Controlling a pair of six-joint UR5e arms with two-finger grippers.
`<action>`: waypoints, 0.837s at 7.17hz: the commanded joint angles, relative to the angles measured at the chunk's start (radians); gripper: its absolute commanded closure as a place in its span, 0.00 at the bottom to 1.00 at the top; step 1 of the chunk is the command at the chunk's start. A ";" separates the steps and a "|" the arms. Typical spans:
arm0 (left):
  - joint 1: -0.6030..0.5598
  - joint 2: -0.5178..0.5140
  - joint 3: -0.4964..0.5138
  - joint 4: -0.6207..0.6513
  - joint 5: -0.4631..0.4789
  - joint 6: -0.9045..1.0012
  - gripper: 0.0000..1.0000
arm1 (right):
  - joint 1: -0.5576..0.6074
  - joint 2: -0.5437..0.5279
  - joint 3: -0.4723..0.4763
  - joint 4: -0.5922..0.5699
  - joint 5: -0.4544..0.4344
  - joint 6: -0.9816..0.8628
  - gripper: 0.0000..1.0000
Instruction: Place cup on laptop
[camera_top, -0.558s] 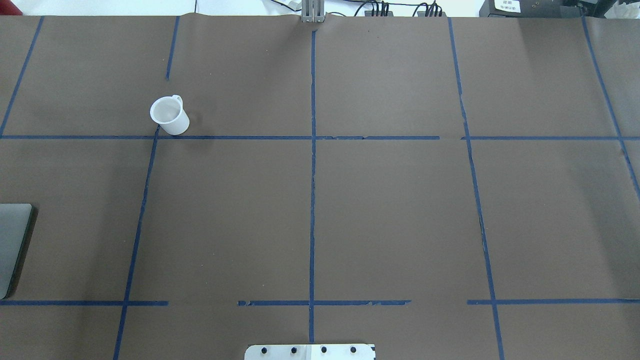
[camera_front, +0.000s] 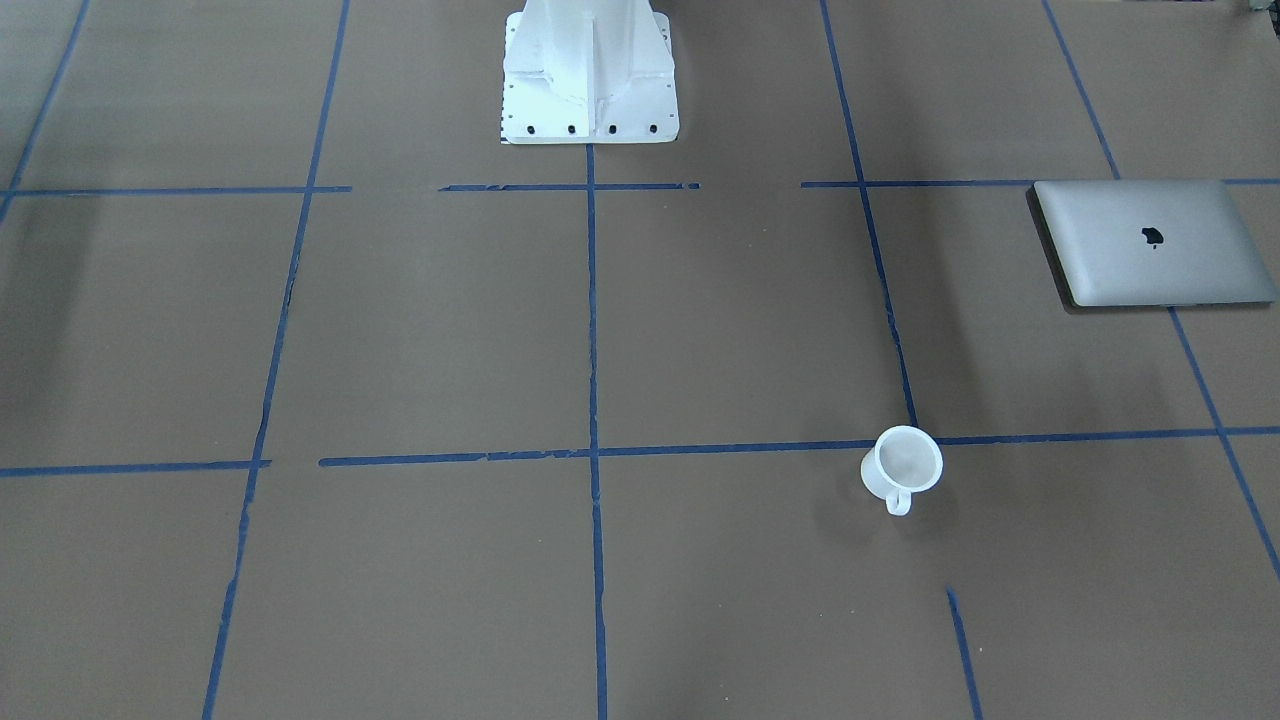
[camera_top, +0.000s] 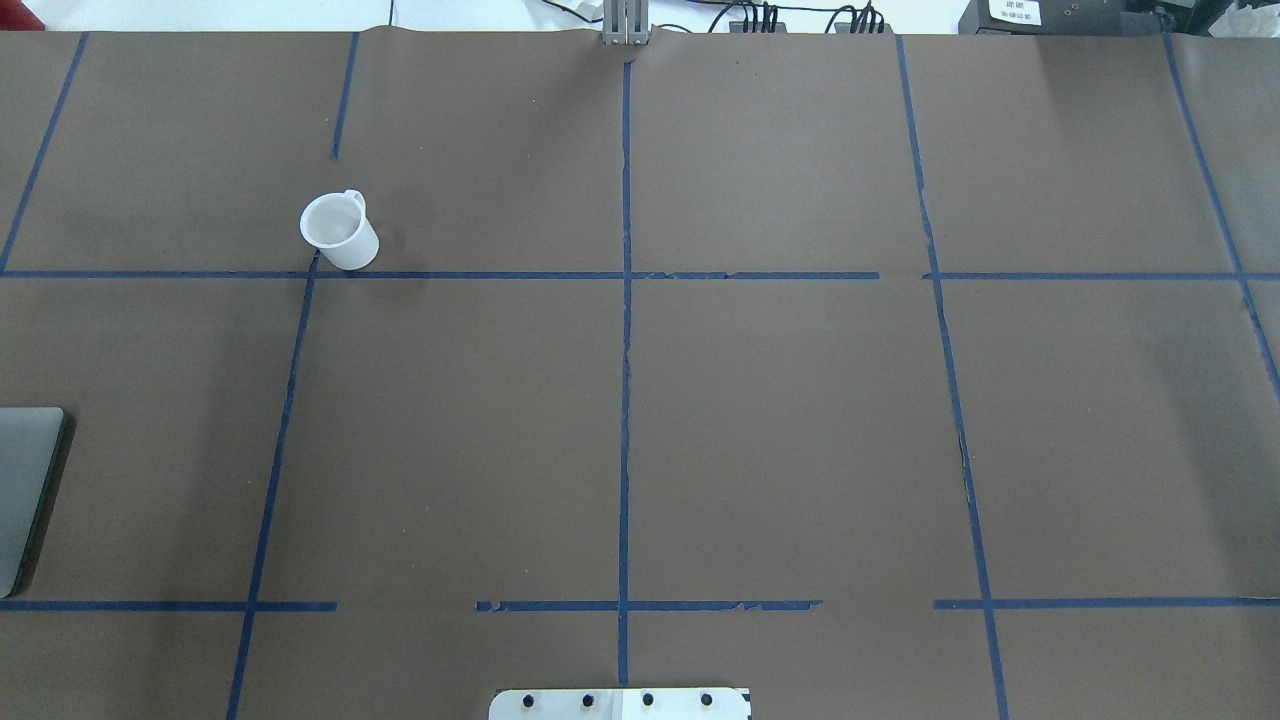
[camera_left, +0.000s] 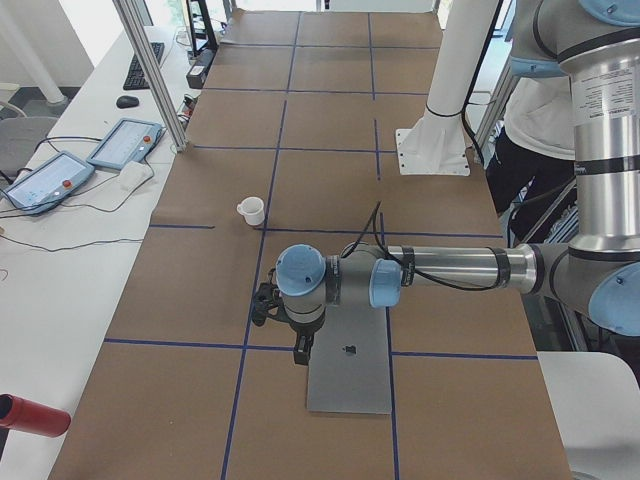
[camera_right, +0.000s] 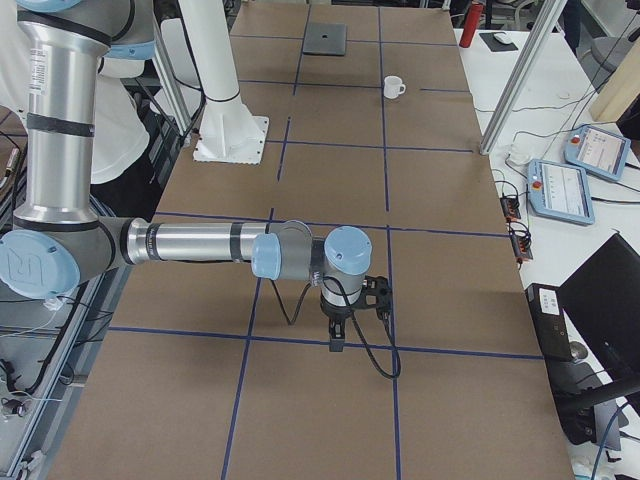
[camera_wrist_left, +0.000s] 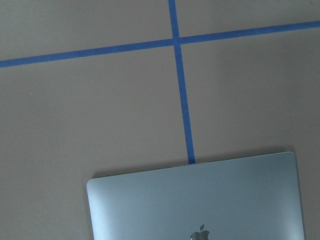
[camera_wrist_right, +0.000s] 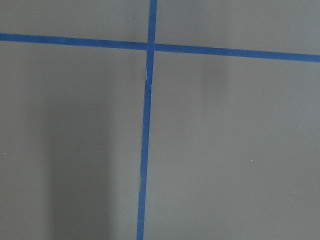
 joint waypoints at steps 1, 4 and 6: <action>0.005 -0.001 0.006 -0.133 -0.001 -0.023 0.00 | 0.000 0.000 0.000 0.000 0.000 0.000 0.00; 0.101 -0.244 0.050 -0.119 0.005 -0.185 0.00 | 0.000 0.000 0.000 0.000 0.000 0.000 0.00; 0.246 -0.480 0.168 -0.122 0.011 -0.347 0.00 | 0.000 0.000 0.000 0.000 0.000 0.000 0.00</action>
